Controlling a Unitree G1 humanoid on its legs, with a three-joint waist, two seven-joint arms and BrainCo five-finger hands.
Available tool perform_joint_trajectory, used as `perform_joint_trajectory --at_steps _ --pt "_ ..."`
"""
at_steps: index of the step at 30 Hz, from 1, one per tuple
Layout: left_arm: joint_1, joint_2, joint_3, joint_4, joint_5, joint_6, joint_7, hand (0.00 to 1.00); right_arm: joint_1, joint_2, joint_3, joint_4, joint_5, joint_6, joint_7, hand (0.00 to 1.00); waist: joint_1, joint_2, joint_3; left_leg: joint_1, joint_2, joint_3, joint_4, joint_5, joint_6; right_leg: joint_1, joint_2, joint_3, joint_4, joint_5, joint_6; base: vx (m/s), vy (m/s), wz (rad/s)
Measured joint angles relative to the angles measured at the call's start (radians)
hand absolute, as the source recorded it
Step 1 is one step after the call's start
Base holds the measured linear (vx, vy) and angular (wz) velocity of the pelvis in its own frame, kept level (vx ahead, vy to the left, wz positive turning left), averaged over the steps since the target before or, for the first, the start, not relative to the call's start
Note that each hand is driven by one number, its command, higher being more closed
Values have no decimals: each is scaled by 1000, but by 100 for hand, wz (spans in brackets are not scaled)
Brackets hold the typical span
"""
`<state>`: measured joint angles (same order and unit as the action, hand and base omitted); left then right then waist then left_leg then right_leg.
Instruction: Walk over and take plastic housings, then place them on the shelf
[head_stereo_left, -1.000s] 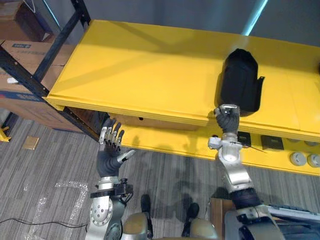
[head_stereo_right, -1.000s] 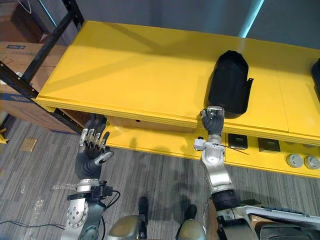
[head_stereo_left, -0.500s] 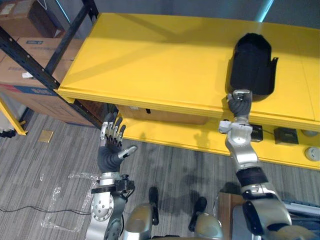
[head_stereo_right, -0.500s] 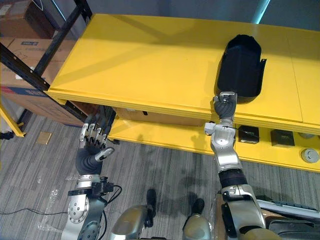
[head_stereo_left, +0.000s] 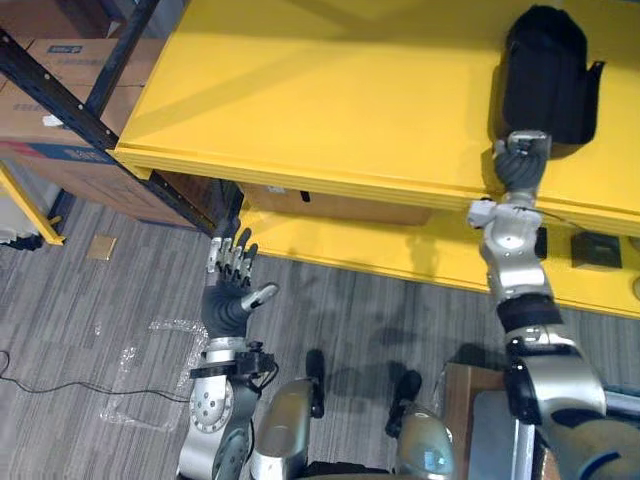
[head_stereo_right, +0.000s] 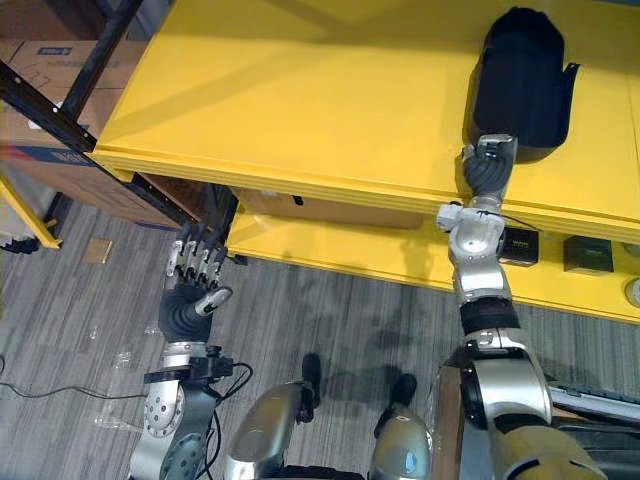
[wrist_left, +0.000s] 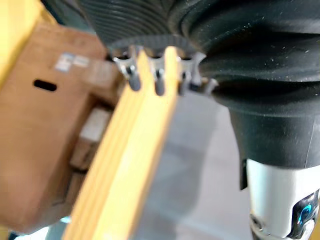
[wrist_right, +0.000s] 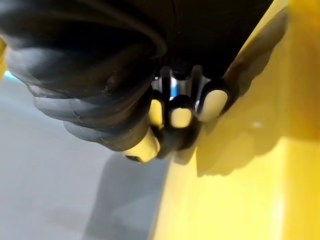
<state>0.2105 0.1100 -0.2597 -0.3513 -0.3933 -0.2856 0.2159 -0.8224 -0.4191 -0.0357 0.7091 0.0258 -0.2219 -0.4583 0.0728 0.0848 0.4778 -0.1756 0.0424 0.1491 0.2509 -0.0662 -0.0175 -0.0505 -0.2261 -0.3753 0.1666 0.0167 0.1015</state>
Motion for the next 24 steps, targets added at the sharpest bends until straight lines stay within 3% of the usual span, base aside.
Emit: perform_joint_trajectory --at_steps 5,9,15,18,20,22,24 --pt "-18 1 -30 18 -1 -1 2 0 -61 -53 0 93 1 0 2 100 5 7 3 1 0 1 0 0 0 -2 0 0 5 -2 2 0 0 0" --pt "-20 1 -39 18 -2 -6 2 0 -102 -94 1 134 11 0 3 100 9 27 13 4 0 1 -3 2 -2 -3 0 2 8 -4 4 0 0 0" --pt "-16 2 -60 20 -3 -16 1 0 -92 -98 -1 118 41 -16 10 100 11 29 13 29 0 4 -38 18 -10 -2 0 6 17 -15 -1 8 -16 -2" --pt "-2 1 -57 18 -3 -30 1 0 16 -58 -2 -129 40 -46 0 100 10 29 13 57 3 22 -65 24 -13 2 4 21 16 -17 -3 38 -34 -16" --pt "7 0 -55 15 -3 -35 1 0 142 2 -2 -386 37 -54 -1 100 -9 28 12 83 4 27 -81 24 -14 21 7 24 8 -17 -2 55 -27 -14" --pt "24 -1 -42 2 -2 -39 1 0 377 126 22 -692 17 -54 2 100 -32 2 -16 111 7 55 -111 23 -16 34 17 38 -21 -16 -1 79 -28 -23" --pt "27 0 -24 -3 -2 -39 1 0 561 197 68 -846 -5 -49 11 100 -42 -25 -43 130 15 80 -125 16 -24 38 27 59 -39 -15 1 113 -23 -37"
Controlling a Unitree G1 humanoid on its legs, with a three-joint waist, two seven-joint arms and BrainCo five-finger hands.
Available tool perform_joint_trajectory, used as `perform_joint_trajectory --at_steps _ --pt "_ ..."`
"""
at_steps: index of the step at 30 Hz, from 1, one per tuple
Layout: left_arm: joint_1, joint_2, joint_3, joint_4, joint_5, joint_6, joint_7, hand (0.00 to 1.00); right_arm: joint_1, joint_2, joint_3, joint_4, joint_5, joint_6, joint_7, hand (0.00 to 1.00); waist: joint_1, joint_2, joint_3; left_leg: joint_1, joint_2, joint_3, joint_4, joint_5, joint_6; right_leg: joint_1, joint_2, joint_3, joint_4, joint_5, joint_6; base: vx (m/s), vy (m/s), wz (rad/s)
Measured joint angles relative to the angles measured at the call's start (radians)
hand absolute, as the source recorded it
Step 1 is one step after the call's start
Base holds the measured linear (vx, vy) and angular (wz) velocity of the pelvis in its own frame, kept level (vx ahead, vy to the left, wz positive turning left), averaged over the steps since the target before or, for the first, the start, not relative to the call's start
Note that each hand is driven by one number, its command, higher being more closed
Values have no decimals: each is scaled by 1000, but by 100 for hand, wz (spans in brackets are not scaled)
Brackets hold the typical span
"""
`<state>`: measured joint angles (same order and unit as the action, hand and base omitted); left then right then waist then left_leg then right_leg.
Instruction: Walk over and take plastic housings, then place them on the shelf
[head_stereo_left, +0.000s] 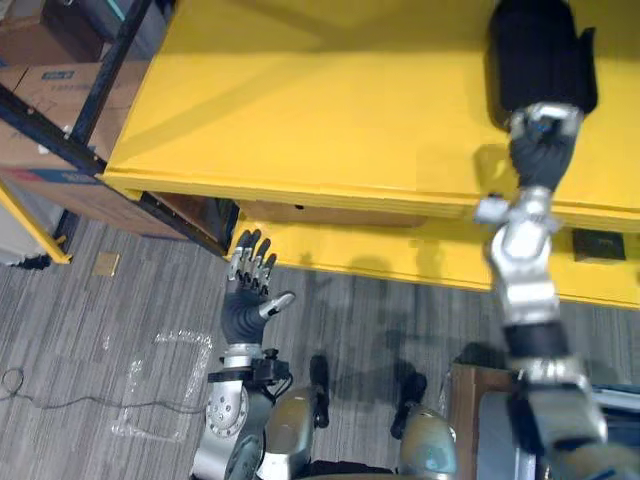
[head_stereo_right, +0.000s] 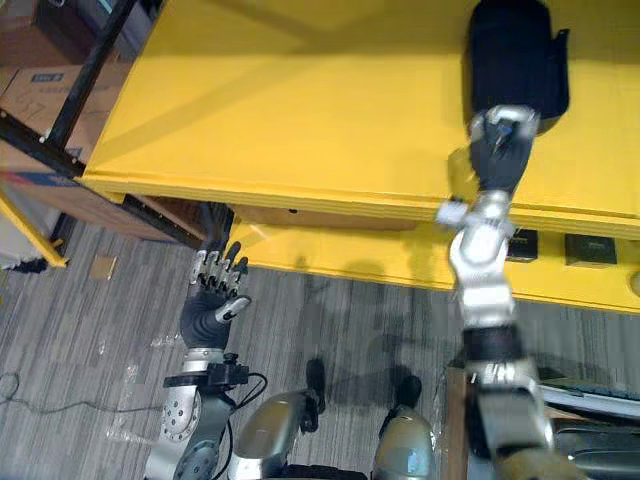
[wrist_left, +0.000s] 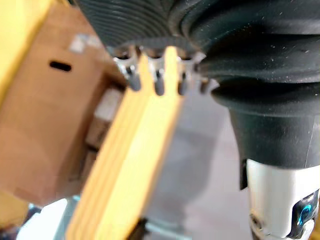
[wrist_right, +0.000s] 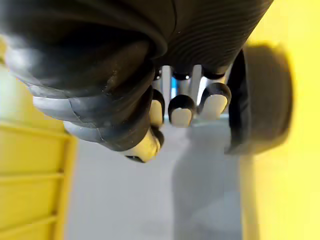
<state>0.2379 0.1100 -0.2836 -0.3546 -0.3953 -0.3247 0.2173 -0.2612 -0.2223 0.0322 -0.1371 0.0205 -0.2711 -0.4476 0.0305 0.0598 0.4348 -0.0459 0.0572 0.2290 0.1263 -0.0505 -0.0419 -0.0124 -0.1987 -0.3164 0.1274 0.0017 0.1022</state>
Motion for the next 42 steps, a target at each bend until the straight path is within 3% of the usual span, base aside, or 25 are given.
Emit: perform_joint_trajectory --at_steps 2,3,5,7,10,13,15,17,18,25,29,31,32,33,36,38,40,42 --pt "1 0 6 -1 1 -1 0 0 158 41 27 -106 -4 10 1 100 -23 -28 -31 22 4 19 -15 -7 -5 14 8 19 -21 2 3 134 -14 -39" --pt "3 -1 6 -1 2 -1 -3 0 272 77 20 -191 -4 10 -8 0 -46 -53 -81 33 11 47 -18 -22 -9 14 18 44 -40 5 7 116 -2 -47" --pt "6 -2 5 -1 4 0 -6 0 339 94 12 -239 -4 9 -14 0 -53 -65 -111 47 17 68 -19 -33 -13 16 26 67 -52 7 9 112 -3 -52" --pt "14 -4 3 -1 9 0 -6 0 446 117 -3 -281 10 -12 -5 0 -79 -83 -169 70 27 114 -20 -50 -21 17 40 108 -65 8 10 120 -2 -57" --pt "9 -10 2 0 9 0 -32 0 536 139 -36 -285 114 -27 51 0 -105 -91 -206 112 31 170 -39 -55 -23 19 48 163 -76 10 11 92 11 -54" --pt "0 -10 -6 2 9 0 -46 0 597 142 -69 -273 130 -24 57 0 -125 -86 -216 156 31 226 -67 -59 -27 28 65 214 -103 30 12 36 6 -59" --pt "-16 -7 -12 25 9 1 -55 0 627 150 -98 -265 212 -23 68 0 -140 -84 -224 170 34 268 -68 -71 -32 28 74 250 -126 47 14 -9 4 -61" --pt "-26 0 -30 56 9 5 -73 0 662 178 -150 -260 365 -38 102 0 -165 -82 -236 189 37 315 -65 -82 -34 27 82 295 -143 60 17 -34 0 -66" --pt "-31 1 -47 70 10 9 -72 0 684 195 -190 -249 410 -40 115 0 -188 -81 -248 195 37 339 -65 -86 -37 22 86 318 -152 68 17 -30 -10 -57" --pt "-81 2 -121 152 21 66 -27 0 787 213 -264 -236 440 -86 202 0 -267 -58 -286 235 63 525 -33 -136 -64 -23 130 471 -193 109 23 -74 -31 -79" --pt "-104 -1 -171 159 19 74 -22 0 796 213 -259 -233 439 -96 246 0 -273 -55 -288 235 85 561 -6 -144 -70 -41 152 487 -197 123 11 -65 -92 -41" --pt "-108 -2 -163 170 20 74 -12 0 782 203 -226 -216 441 -99 283 0 -259 -58 -296 217 101 506 55 -156 -51 -54 174 534 -198 138 -1 -49 -122 -81" --pt "-108 -3 -134 169 21 73 20 0 727 171 -191 -171 444 -99 332 0 -235 -50 -297 181 118 337 155 -203 25 -59 200 605 -200 150 -2 -42 -113 -149" --pt "-107 -2 -114 169 21 73 42 0 682 140 -174 -137 477 -100 378 0 -219 -38 -297 160 121 209 227 -233 64 -57 220 656 -200 148 -3 -20 -65 -148" --pt "-71 -11 -66 141 22 72 55 0 604 80 -121 -92 479 -104 413 0 -195 -16 -301 121 101 -13 364 -247 71 -59 246 705 -181 133 -25 -30 61 -98" --pt "-52 -12 -55 121 22 70 60 0 576 56 -88 -76 485 -103 415 0 -178 -12 -303 113 79 -93 391 -247 71 -75 248 703 -164 124 -38 -34 117 -67" --pt "-46 -18 -52 91 20 54 53 0 537 53 -55 -75 508 -95 397 0 -159 15 -308 99 62 -141 386 -278 47 -126 244 689 -119 124 -38 -51 138 -34" --pt "-59 -39 -54 91 19 30 43 0 533 68 -32 -41 529 -81 368 0 -155 18 -299 93 61 -142 384 -307 20 -168 245 671 -59 130 -12 -62 98 13"
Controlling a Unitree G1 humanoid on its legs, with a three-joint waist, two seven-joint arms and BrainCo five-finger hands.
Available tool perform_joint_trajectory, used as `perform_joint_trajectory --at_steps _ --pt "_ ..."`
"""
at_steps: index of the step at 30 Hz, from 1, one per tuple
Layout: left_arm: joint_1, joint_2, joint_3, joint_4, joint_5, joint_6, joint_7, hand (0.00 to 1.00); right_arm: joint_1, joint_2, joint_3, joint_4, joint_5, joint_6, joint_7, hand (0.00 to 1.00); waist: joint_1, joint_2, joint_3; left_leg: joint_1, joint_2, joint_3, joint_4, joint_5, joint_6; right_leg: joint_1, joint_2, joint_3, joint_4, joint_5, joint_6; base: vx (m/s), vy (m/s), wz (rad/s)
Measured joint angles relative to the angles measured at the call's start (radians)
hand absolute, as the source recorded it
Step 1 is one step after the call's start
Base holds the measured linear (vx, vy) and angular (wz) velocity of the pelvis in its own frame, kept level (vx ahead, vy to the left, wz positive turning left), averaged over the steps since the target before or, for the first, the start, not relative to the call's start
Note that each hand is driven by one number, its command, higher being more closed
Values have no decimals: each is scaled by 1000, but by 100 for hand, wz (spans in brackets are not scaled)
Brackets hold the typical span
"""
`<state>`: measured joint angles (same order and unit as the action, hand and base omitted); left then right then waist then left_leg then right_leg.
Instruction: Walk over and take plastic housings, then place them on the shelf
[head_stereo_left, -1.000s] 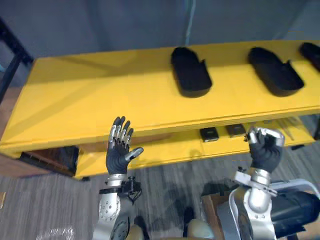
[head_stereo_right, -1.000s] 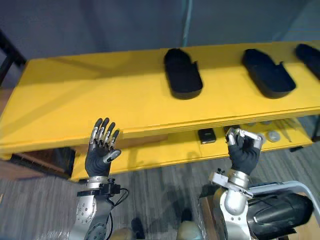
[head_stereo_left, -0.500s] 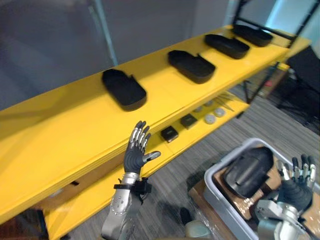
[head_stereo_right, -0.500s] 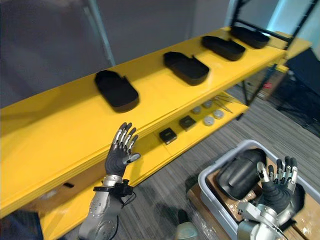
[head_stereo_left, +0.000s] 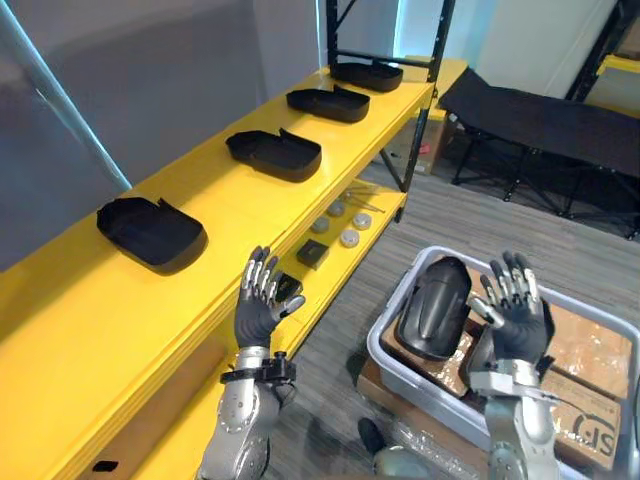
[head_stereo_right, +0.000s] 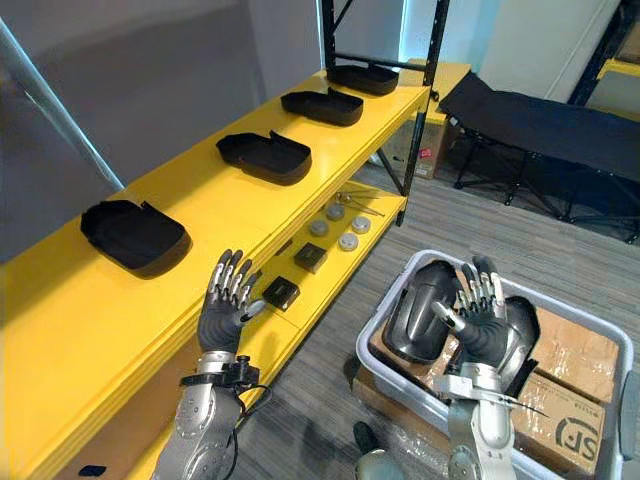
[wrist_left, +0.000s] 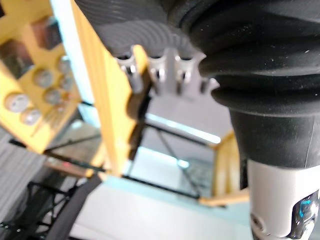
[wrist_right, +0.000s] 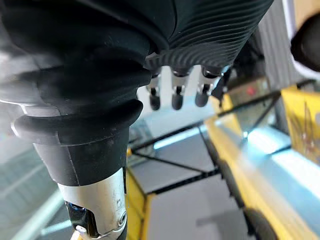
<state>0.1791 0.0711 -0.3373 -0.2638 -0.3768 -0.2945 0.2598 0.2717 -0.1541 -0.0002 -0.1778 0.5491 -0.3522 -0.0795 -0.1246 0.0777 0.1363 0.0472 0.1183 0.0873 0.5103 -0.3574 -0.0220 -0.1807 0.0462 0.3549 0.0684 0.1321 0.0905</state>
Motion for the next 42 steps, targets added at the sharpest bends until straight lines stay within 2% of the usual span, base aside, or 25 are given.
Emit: perform_joint_trajectory --at_steps 4,6,7,8,9,11,14,16,18,19,20,21,22,23,26,28,29,30,31,33,34,35,37,39,42 --pt "8 -8 -5 -3 -15 -27 -46 0 81 96 48 40 30 5 -24 0 8 -17 59 36 -1 -18 10 -79 -7 -11 8 -43 88 14 21 -141 86 3" --pt "38 -8 -4 -20 -28 -25 -69 0 139 130 64 34 45 4 4 0 27 -30 77 73 2 45 -18 -124 -10 -12 2 -105 76 69 28 -303 54 -63" --pt "59 -6 1 -37 -25 -24 -70 0 162 139 80 26 48 4 24 0 52 -25 90 73 10 99 -32 -122 -5 6 -17 -176 -1 147 20 -391 -13 -72" --pt "60 -3 3 -37 -16 -24 -71 0 181 138 92 15 49 3 39 0 51 -35 96 73 10 137 -41 -114 2 3 -48 -279 57 98 -22 -484 17 -83" --pt "60 -1 4 -38 -19 -26 -82 0 185 133 129 -1 44 -5 64 0 59 -32 95 69 11 181 -100 -48 17 -10 -121 -390 299 -79 -57 -448 53 -44" --pt "58 1 12 -36 -19 -28 -88 0 152 134 158 4 20 -36 54 0 59 -24 81 23 30 182 -159 18 13 -5 -193 -419 459 -178 -97 -274 32 -31" --pt "59 16 47 -20 -18 -26 -88 0 74 136 160 60 16 -44 9 0 78 -38 67 -30 59 203 -201 65 -3 12 -290 -442 511 -182 -107 -122 -148 -45" --pt "60 43 73 2 -19 -25 -100 0 44 137 163 105 11 -46 -35 0 98 -52 56 -32 105 252 -196 94 -48 42 -391 -463 512 -175 -107 -49 -323 -76" --pt "57 49 87 13 -19 -24 -125 0 38 139 162 115 -26 -45 -60 0 99 -62 47 -32 147 267 -196 117 -87 57 -419 -461 450 -164 -107 16 -411 -64" --pt "56 50 86 14 -19 -24 -127 0 42 139 162 117 -40 -43 -73 0 99 -71 42 -32 174 287 -195 132 -116 57 -415 -463 387 -135 -118 35 -605 -77" --pt "56 55 85 15 -20 -24 -128 0 48 140 162 121 -54 -40 -75 0 99 -98 26 -32 200 311 -195 152 -151 64 -403 -470 288 -32 -119 24 -435 -63" --pt "52 62 84 23 -20 -24 -129 0 53 140 161 122 -54 -39 -75 0 97 -115 18 -30 206 316 -195 159 -169 67 -397 -478 263 -27 -82 50 -560 -73" --pt "36 44 75 68 -27 -14 -129 0 58 116 146 129 -53 -33 -74 0 96 -81 10 -9 263 333 -216 190 -202 78 -351 -530 258 -89 9 59 -497 -76" --pt "36 14 53 87 -47 -3 -119 0 58 84 128 133 -55 -31 -71 0 83 -43 4 10 304 352 -251 228 -202 78 -307 -569 243 -116 46 70 -576 -80" --pt "13 -49 2 92 -70 5 -106 0 57 10 51 151 -111 -16 -72 0 51 15 1 12 350 358 -252 312 -162 109 -242 -574 166 -129 46 90 -324 -40" --pt "-2 -56 -4 92 -87 5 -103 0 59 -10 12 150 -157 11 -72 0 43 17 5 21 352 348 -207 357 -108 151 -238 -574 128 -131 43 74 -210 -24" --pt "-1 -56 -4 92 -97 3 -110 0 59 -18 -4 150 -176 15 -71 0 37 15 9 20 338 324 -191 335 -93 179 -245 -574 107 -131 43 16 -45 -13" --pt "5 -54 -11 91 -109 -3 -129 0 58 -21 -33 150 -176 17 -68 0 37 14 10 14 289 279 -193 281 -80 192 -263 -574 82 -133 45 -15 23 -14" --pt "11 -47 -15 91 -119 -8 -150 0 49 -22 -55 152 -176 19 -67 0 45 13 10 4 253 233 -209 236 -45 187 -276 -574 60 -132 66 -32 50 -13" --pt "18 -40 -19 93 -119 -6 -159 0 24 -46 -69 170 -184 17 -74 0 54 23 17 2 200 134 -297 194 -63 156 -290 -571 35 -104 109 -66 107 6" --pt "15 -39 -14 93 -126 -4 -163 0 0 -67 -73 196 -201 17 -76 0 57 29 37 5 178 106 -349 150 -119 147 -301 -578 9 -73 128 -74 168 17" --pt "14 -38 -5 93 -129 -1 -167 0 -23 -64 -74 222 -204 18 -78 0 60 23 49 3 162 103 -351 163 -154 151 -315 -577 -13 -49 136 -88 201 -2" --pt "20 2 18 92 -136 13 -211 0 -95 -37 -49 289 -211 23 -126 0 107 -34 103 -23 115 115 -301 151 -167 176 -353 -595 -111 36 139 -171 217 -21" --pt "27 29 15 92 -133 22 -238 0 -160 -35 -31 348 -211 28 -157 0 117 -45 112 -56 109 113 -249 125 -168 177 -360 -600 -128 54 136 -117 110 -7" --pt "25 37 -30 86 -122 44 -244 0 -270 -36 -27 467 -211 54 -195 0 120 -25 118 -93 110 106 -216 107 -168 156 -361 -600 -128 59 135 -22 40 0"
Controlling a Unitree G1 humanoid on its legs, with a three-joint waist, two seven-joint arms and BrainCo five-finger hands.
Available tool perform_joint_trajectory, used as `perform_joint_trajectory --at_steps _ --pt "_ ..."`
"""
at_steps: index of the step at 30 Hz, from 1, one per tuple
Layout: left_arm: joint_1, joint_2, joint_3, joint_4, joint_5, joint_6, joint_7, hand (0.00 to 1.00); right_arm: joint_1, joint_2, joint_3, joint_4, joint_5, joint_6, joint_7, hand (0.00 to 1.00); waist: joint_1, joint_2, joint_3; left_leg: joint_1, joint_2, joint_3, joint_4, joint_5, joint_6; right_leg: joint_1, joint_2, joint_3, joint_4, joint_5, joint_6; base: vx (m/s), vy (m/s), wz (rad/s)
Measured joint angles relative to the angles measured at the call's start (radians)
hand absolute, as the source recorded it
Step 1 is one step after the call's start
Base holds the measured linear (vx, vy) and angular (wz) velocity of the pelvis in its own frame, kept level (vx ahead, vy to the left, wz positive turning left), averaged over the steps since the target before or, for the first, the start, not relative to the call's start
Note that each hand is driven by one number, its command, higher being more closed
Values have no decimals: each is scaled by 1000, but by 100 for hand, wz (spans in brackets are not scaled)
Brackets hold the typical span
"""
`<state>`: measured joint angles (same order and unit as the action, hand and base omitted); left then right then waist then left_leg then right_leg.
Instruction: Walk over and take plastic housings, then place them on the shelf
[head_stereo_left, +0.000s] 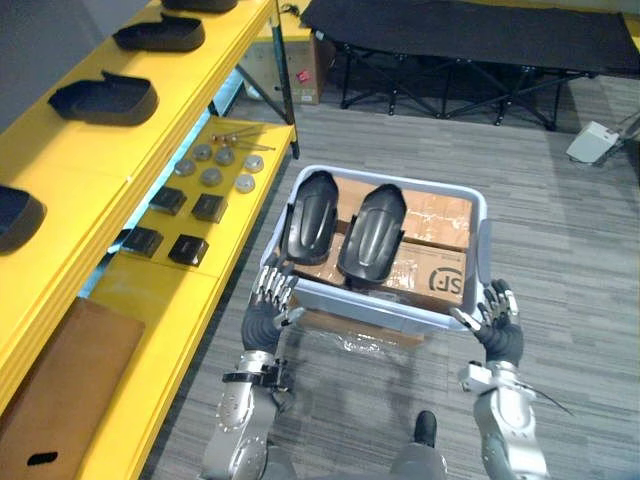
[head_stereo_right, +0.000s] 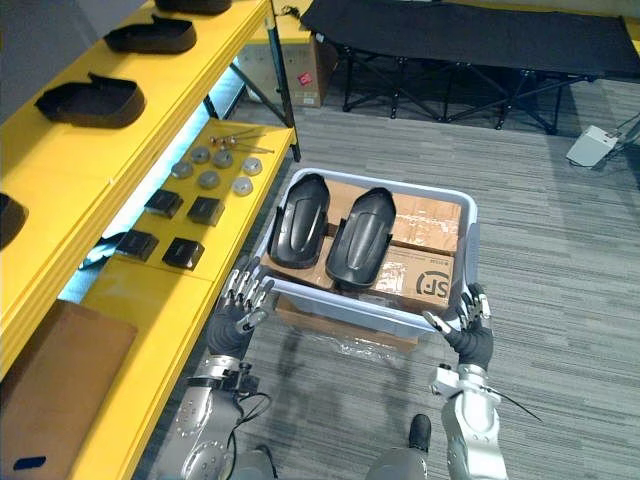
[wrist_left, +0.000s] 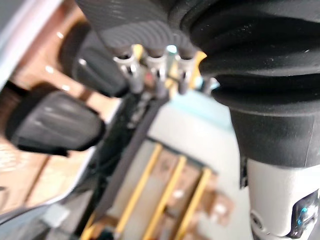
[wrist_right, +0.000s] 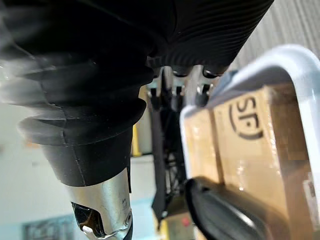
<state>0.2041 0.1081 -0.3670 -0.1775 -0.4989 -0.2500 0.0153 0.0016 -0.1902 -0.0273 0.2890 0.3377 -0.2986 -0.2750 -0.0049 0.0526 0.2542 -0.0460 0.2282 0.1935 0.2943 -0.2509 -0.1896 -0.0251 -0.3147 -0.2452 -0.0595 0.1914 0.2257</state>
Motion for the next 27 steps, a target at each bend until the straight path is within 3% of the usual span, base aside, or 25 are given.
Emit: perform_joint_trajectory --at_steps 4,7,10,14,23,27 --pt "-51 -8 -33 -1 25 1 23 0 -160 -30 -12 184 -9 66 -75 0 15 35 33 -86 -4 -81 67 3 -6 -43 7 -19 0 21 -7 21 5 9" --pt "-90 -4 -27 -1 24 0 36 0 -283 -45 -48 300 -8 102 -142 0 34 37 58 -102 -4 -107 72 3 -6 -41 9 -48 4 21 -7 -19 4 19" --pt "-116 0 -31 0 13 -1 39 0 -502 -122 -99 440 -7 124 -205 0 63 48 135 -143 -5 -155 103 3 -6 -41 10 -82 16 21 -7 -78 10 28" --pt "-104 3 -50 3 -13 -1 39 0 -677 -225 -108 582 4 152 -224 0 110 70 171 -191 -8 -205 135 5 -10 -43 12 -118 24 20 -8 -67 19 28" --pt "-107 3 -103 51 -43 -10 -11 0 -884 -333 -37 782 10 205 -222 0 174 99 216 -261 -11 -270 178 5 -10 -83 11 -174 87 10 -23 -47 24 13" --pt "-117 3 -151 108 4 -4 -19 0 -922 -351 -23 844 11 278 -221 0 187 100 216 -276 -11 -277 208 5 -10 -87 9 -176 104 9 -25 -49 25 0"
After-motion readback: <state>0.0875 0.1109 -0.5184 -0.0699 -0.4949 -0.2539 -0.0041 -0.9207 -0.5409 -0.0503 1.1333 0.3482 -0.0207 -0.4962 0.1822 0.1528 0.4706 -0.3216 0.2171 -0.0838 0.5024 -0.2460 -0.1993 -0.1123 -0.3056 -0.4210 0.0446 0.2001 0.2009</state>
